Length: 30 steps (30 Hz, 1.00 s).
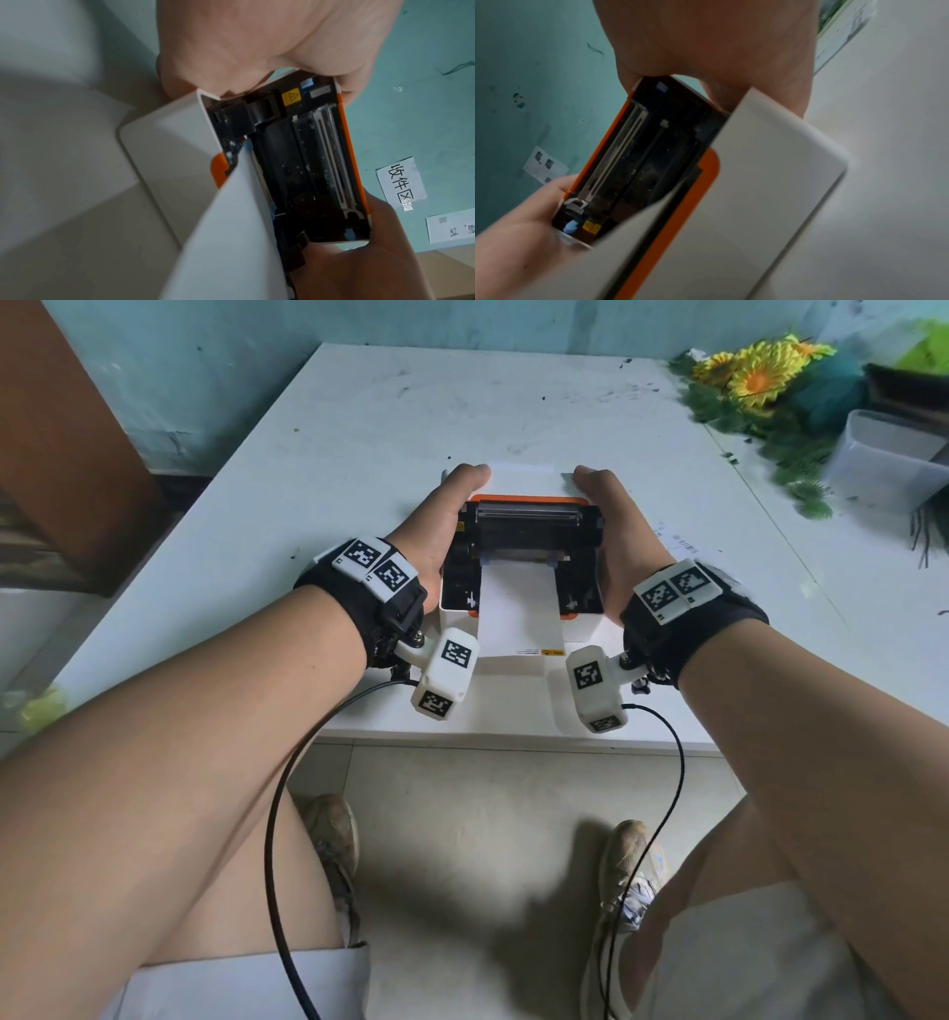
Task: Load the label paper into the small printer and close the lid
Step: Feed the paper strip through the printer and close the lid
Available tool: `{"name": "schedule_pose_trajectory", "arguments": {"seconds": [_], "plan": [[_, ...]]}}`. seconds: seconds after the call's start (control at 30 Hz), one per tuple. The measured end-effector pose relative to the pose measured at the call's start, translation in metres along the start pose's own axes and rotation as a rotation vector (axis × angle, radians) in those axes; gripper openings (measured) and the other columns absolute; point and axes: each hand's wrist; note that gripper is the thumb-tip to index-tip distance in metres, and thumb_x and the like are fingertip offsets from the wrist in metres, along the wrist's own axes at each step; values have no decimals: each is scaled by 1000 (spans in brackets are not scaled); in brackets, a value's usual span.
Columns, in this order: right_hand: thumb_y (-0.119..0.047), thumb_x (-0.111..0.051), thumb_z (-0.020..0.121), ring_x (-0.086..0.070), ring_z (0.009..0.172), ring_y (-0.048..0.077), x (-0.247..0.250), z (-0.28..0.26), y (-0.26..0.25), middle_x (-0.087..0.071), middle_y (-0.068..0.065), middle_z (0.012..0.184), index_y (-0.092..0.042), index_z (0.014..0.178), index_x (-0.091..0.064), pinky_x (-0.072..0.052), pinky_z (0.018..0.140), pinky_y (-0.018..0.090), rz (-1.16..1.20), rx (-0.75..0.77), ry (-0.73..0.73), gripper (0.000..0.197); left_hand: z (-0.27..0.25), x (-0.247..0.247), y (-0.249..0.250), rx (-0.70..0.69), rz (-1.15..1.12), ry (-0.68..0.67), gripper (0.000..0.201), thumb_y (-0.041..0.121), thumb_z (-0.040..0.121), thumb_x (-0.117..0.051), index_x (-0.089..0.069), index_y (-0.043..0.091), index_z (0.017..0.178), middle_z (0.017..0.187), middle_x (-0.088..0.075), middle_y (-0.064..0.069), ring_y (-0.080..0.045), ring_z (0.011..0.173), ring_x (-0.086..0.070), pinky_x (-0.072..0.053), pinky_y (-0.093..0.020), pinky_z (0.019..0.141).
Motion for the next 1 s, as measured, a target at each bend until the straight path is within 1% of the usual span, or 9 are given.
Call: {"name": "schedule_pose_trajectory", "arguments": {"seconds": [0.1, 0.23, 0.33, 0.43, 0.5, 0.57, 0.7, 0.83, 1.0], "plan": [[-61, -60, 93, -73, 82, 26, -1, 3, 2, -75, 6, 84, -23, 84, -69, -58, 92, 43, -29, -15, 20, 40, 2, 0, 0, 5, -6, -2, 27, 54, 97, -60, -63, 28, 91, 90, -69, -3, -24, 83, -68, -55, -33, 80], [-63, -60, 91, -73, 83, 27, -1, 5, 4, -75, 5, 81, -24, 81, -70, -57, 93, 44, -28, -13, 21, 42, 4, 0, -2, -1, -21, -7, 26, 54, 96, -60, -63, 28, 93, 96, -70, -5, -25, 87, -70, -56, -37, 86], [-64, -59, 92, -76, 91, 32, -1, 4, 3, -76, 8, 85, -23, 82, -70, -56, 103, 52, -29, -17, 15, 44, 8, 1, -3, -6, -31, -12, 26, 54, 96, -61, -63, 28, 93, 100, -69, -6, -26, 90, -70, -58, -40, 91], [-63, -58, 94, -78, 107, 37, -1, 2, 1, -79, 9, 90, -22, 85, -70, -55, 103, 55, -24, -24, 14, 44, 10, 2, -3, -16, -33, -13, 25, 53, 97, -61, -63, 29, 89, 94, -70, -4, -23, 77, -71, -60, -32, 76], [-60, -57, 96, -79, 98, 34, -1, 1, 0, -79, 9, 88, -21, 85, -69, -57, 101, 52, -12, -26, 6, 43, 13, 3, -4, -23, -36, -16, 24, 51, 97, -61, -63, 29, 88, 90, -70, -3, -20, 70, -71, -60, -27, 65], [-58, -56, 97, -75, 92, 32, 0, 1, 0, -78, 10, 89, -19, 85, -70, -56, 101, 51, 1, -22, -16, 44, 15, 5, -5, -19, -49, -27, 24, 51, 97, -61, -63, 28, 91, 93, -70, -5, -22, 75, -72, -61, -29, 66], [-59, -57, 95, -75, 95, 31, 2, 3, 1, -78, 13, 107, -17, 98, -72, -55, 101, 53, -4, -23, -26, 45, 21, 7, -8, -37, -81, -55, 29, 52, 97, -61, -64, 25, 108, 104, -70, -7, -25, 83, -73, -62, -34, 72], [-59, -59, 94, -73, 101, 33, 4, 4, 1, -75, 18, 129, -17, 107, -70, -54, 106, 55, 12, -22, -42, 45, 21, 11, -9, -30, -105, -71, 57, 54, 94, -64, -65, 17, 137, 107, -74, -9, -26, 86, -76, -63, -35, 75], [-50, -66, 92, -65, 129, 43, 7, 2, 1, -66, 21, 142, -14, 131, -63, -46, 114, 58, 99, -13, -41, 53, 22, 16, -11, -14, -157, -112, 50, 50, 88, -71, -65, 17, 125, 90, -71, -10, -28, 72, -71, -59, -35, 76]]}}
Point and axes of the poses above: each hand's wrist, its own z-axis towards the middle knuckle, its own x-axis out of the back of the hand, y = z × x
